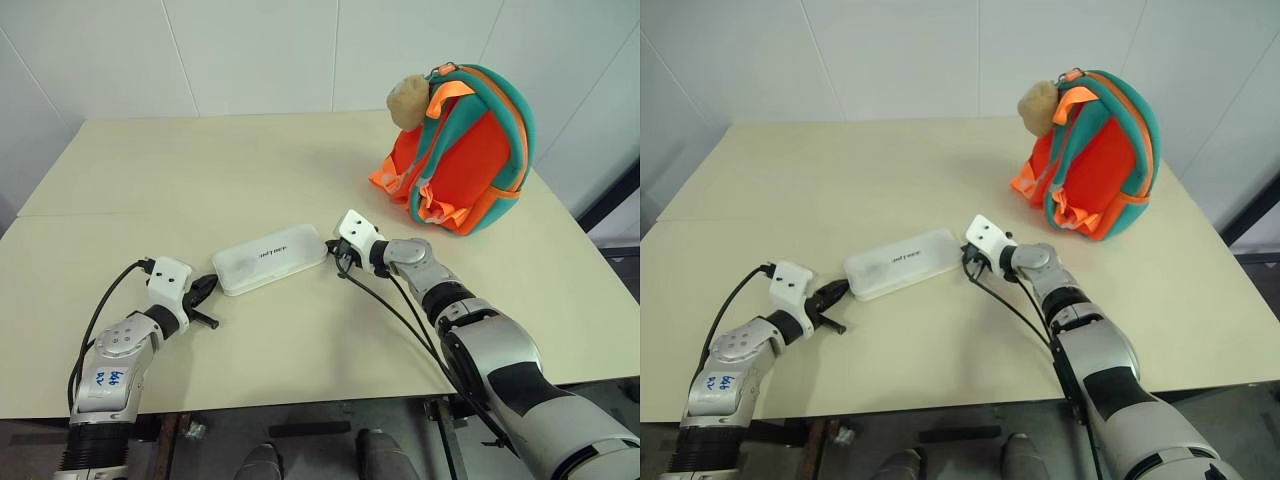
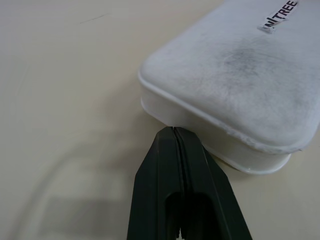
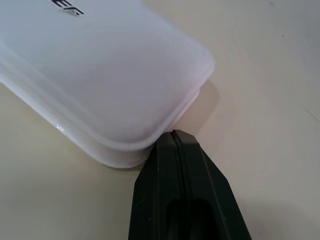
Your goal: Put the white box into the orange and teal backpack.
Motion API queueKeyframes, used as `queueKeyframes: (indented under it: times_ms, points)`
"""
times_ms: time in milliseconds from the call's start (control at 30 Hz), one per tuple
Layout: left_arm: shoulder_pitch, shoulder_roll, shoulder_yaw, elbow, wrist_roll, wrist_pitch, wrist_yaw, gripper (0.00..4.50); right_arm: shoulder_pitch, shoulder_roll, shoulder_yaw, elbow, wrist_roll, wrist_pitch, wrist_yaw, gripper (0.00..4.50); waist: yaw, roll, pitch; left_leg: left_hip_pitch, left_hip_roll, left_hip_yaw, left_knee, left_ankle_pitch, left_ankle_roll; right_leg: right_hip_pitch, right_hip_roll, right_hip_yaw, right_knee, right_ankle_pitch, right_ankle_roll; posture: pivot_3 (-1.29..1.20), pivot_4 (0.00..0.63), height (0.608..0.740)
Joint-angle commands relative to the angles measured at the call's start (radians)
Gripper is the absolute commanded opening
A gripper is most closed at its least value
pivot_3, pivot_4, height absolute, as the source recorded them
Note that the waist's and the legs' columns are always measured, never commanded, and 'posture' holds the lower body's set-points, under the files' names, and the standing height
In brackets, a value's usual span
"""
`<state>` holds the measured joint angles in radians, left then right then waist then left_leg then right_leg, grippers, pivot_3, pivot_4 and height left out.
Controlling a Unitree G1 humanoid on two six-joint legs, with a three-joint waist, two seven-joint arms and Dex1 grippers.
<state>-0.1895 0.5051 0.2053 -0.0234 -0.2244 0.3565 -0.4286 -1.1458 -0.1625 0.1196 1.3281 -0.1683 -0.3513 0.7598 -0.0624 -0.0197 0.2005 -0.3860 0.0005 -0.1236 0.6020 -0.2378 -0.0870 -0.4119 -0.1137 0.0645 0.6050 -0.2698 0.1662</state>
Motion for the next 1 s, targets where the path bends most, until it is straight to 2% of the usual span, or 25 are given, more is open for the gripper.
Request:
queueKeyframes:
  times_ms: [33, 267, 400, 767, 1000]
  points:
    - [-0.039, -0.004, -0.019, -0.025, -0.002, -0.015, -0.017, 0.02, 0.029, 0.028, -0.009, -0.056, 0.032, -0.047, 0.119, 0.0, 0.0, 0.0, 0.0, 0.0, 0.0, 0.0, 0.0, 0.0, 0.0, 0.0, 0.0, 0.0, 0.0, 0.0, 0.0, 0.0, 0.15, 0.74]
    - [-0.076, -0.009, -0.086, -0.023, -0.004, -0.036, -0.103, 0.02, 0.172, -0.032, -0.008, -0.215, 0.094, -0.023, 0.338, 0.0, 0.004, 0.0, 0.0, 0.0, 0.0, 0.0, 0.0, 0.0, 0.0, 0.001, 0.0, 0.0, -0.001, 0.0, 0.0, 0.0, 0.15, 0.74]
    - [-0.066, -0.016, -0.139, -0.043, 0.002, -0.034, -0.154, 0.02, 0.316, -0.099, 0.008, -0.414, 0.125, 0.041, 0.393, 0.0, 0.011, 0.0, -0.001, 0.0, -0.001, 0.0, 0.001, 0.0, 0.0, 0.003, 0.0, 0.0, -0.002, -0.001, 0.001, 0.0, 0.15, 0.74]
    - [-0.005, -0.028, -0.212, -0.12, -0.003, 0.015, -0.213, 0.02, 0.662, -0.284, -0.036, -1.118, 0.255, 0.443, 0.342, 0.0, 0.036, 0.0, -0.001, 0.0, -0.001, -0.001, 0.006, 0.0, 0.0, 0.005, -0.001, 0.0, -0.002, -0.001, 0.001, 0.0, 0.15, 0.74]
    - [0.018, -0.022, -0.218, -0.142, 0.004, 0.026, -0.228, 0.02, 0.73, -0.334, -0.049, -1.165, 0.262, 0.495, 0.304, 0.0, 0.035, 0.0, -0.001, 0.0, -0.001, 0.0, 0.009, -0.001, 0.001, 0.008, -0.001, 0.0, -0.005, -0.001, 0.0, 0.0, 0.15, 0.74]
